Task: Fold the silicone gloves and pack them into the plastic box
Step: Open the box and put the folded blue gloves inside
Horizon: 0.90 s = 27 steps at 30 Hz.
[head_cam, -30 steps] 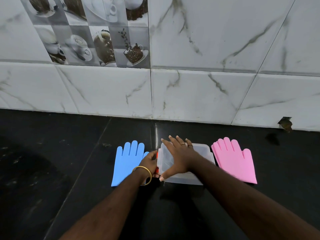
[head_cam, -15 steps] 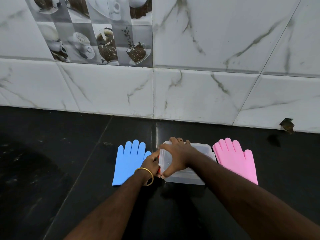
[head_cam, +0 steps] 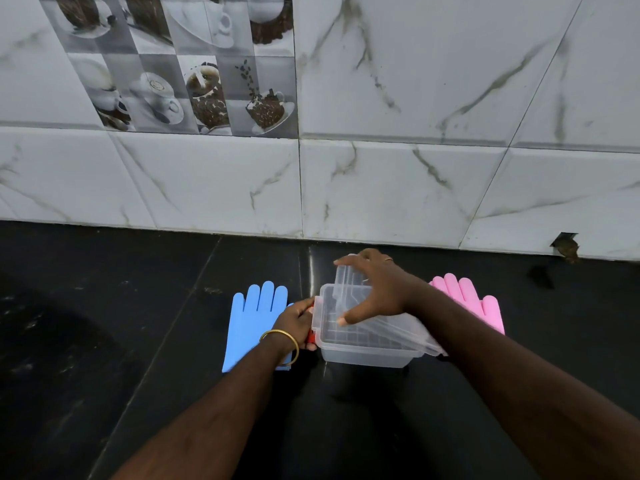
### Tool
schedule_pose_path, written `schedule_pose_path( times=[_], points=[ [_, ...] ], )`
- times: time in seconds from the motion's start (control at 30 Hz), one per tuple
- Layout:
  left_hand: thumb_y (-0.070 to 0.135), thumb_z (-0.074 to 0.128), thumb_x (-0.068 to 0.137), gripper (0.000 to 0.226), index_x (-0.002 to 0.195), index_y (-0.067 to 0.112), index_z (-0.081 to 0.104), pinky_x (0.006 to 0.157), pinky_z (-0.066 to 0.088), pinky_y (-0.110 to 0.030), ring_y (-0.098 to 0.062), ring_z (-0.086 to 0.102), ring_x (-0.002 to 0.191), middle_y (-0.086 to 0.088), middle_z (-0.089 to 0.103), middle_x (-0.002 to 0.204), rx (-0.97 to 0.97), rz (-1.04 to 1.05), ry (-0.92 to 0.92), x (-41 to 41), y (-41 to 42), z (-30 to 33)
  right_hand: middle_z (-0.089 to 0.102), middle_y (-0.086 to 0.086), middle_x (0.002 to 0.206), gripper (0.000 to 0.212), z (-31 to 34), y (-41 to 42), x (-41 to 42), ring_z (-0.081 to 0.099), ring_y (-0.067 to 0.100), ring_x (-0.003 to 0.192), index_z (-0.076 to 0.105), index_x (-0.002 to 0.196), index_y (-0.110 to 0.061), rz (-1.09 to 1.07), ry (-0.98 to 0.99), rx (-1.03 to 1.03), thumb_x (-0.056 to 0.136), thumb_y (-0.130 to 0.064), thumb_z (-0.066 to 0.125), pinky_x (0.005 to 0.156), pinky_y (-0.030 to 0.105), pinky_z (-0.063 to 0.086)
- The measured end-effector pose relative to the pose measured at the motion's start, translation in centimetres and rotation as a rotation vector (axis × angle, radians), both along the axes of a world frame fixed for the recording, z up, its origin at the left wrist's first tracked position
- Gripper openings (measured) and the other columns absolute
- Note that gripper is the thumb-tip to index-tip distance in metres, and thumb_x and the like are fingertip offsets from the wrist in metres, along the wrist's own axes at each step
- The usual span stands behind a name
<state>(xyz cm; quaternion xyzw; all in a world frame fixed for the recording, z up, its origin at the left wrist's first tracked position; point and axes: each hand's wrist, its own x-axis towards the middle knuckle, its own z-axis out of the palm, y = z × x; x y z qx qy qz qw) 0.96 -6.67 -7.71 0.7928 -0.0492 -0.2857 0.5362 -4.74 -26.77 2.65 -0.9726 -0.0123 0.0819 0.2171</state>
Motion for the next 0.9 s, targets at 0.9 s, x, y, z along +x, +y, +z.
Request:
schedule_pose_path(
  times=[0.9],
  points=[
    [-0.002, 0.061, 0.091, 0.029, 0.119, -0.007, 0.055, 0.049, 0.056, -0.025, -0.013, 0.063, 0.045, -0.014, 0.062, 0.077, -0.293, 0.158, 0.046, 1.8, -6.5, 11.9, 0.049, 0.001, 0.137, 0.062, 2.3, -8.8, -4.6, 0.055, 0.016, 0.113, 0.036, 0.146, -0.026, -0.521, -0.445, 1.392, 0.091, -0.019, 0.064, 0.102, 0.042, 0.043]
  ],
)
